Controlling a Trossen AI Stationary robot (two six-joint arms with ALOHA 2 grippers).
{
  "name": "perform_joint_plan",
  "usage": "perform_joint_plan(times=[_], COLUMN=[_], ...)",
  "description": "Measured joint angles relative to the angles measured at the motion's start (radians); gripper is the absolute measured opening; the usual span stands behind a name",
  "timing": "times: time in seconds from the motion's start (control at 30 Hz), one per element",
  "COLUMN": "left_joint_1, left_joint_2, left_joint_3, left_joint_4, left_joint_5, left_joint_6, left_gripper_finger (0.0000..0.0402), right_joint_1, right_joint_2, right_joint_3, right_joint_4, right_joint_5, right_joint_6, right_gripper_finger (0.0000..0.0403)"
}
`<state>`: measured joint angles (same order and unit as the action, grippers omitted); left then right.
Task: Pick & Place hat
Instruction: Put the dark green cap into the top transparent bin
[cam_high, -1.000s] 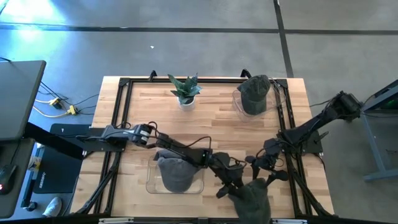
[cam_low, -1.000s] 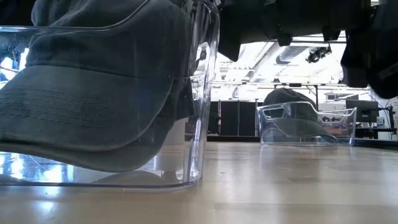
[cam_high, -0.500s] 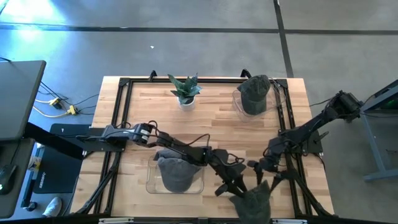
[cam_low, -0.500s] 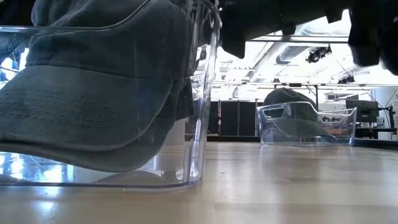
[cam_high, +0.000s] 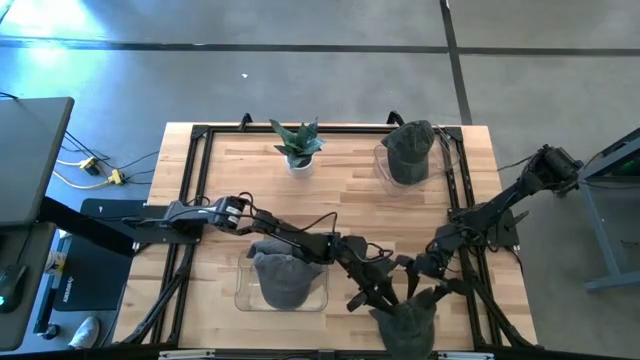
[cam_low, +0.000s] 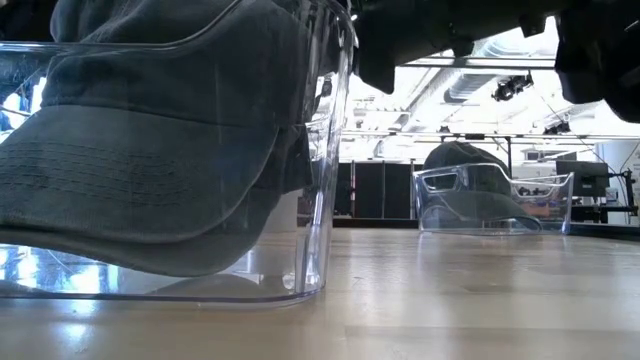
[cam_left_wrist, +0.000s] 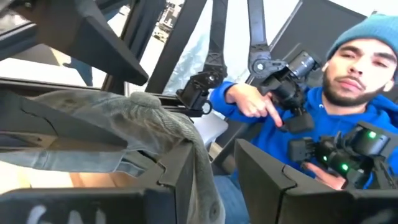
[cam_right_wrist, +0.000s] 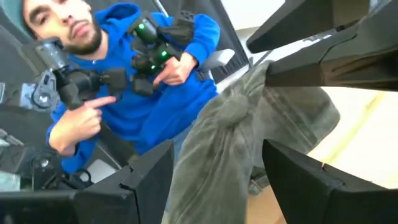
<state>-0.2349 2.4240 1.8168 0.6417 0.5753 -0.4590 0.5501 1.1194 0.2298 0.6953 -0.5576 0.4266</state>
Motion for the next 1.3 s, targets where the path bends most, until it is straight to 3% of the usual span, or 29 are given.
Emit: perform_joint_plan(times=[0.2, 0.7, 0.83, 0.97, 1.2, 1.3], left_joint_1=[0.005, 0.012, 0.023, 0.032, 0.071, 0.086], left_joint_2=[0.0, 0.0, 0.0, 0.0, 0.0, -0.019], left_joint_3=[-0.002, -0.001, 0.001, 0.001, 0.001, 0.0], left_joint_4=[0.02, 0.051, 0.052, 0.046, 0.046, 0.011], left_joint_5=[-0.051, -0.153, -0.198, -0.175, -0.01, 0.059], left_joint_6=[-0.025, -0.015, -0.008, -0.017, -0.07, -0.08], left_gripper_finger=[0.0114, 0.0114, 0.0114, 0.0114, 0.0114, 0.0114], right_joint_1=[0.009, 0.054, 0.056, 0.055, 0.054, 0.055], right_joint_2=[-0.001, 0.0, 0.0, 0.0, 0.0, -0.002], right_joint_3=[0.0, 0.004, 0.007, 0.007, 0.007, 0.007], right_joint_4=[-0.002, -0.038, -0.047, -0.047, -0.054, -0.055], right_joint_5=[0.106, 0.185, 0.174, 0.161, 0.074, 0.04], right_joint_6=[0.058, 0.077, 0.081, 0.093, 0.134, 0.141], right_gripper_finger=[0.024, 0.0229, 0.0192, 0.0129, 0.0016, 0.0009])
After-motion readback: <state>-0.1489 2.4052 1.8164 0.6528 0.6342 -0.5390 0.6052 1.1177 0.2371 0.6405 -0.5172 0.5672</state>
